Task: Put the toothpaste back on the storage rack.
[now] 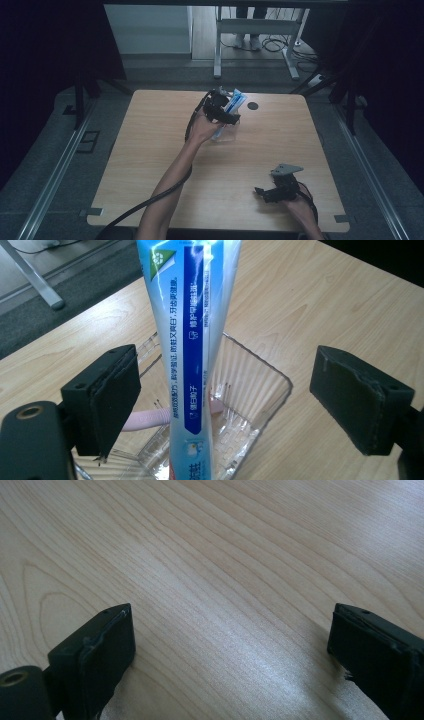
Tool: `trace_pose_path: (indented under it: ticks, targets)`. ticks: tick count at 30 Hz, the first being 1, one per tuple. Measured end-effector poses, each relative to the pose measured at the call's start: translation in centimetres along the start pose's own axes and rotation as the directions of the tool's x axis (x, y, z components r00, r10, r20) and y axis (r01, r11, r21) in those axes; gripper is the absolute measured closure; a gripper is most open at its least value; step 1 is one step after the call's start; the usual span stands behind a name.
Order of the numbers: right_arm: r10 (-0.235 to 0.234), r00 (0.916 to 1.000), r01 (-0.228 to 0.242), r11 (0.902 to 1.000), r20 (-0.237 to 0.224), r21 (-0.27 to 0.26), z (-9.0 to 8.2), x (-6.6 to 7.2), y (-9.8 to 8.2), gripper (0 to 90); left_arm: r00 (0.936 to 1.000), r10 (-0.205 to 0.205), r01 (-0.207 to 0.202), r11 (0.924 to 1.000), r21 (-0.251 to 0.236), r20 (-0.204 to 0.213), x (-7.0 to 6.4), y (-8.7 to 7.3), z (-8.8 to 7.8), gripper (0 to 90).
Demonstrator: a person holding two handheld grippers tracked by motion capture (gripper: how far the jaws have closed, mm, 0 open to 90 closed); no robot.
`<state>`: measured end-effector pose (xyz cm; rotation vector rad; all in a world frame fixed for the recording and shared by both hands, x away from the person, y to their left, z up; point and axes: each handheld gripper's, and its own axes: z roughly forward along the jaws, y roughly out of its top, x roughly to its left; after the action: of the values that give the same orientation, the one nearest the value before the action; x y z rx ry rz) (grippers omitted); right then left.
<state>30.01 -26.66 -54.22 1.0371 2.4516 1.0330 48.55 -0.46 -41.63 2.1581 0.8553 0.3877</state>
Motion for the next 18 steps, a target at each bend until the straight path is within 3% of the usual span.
trace_pose_path:
  ticks: [18]
  targets:
    - [-0.006,1.0,0.006,0.9999,0.002,-0.009,-0.1,0.1,0.1,4.8,0.9995,0.025,-0.025,0.9991,-0.033,-0.021,-0.7,-0.6,-3.7,12.7]
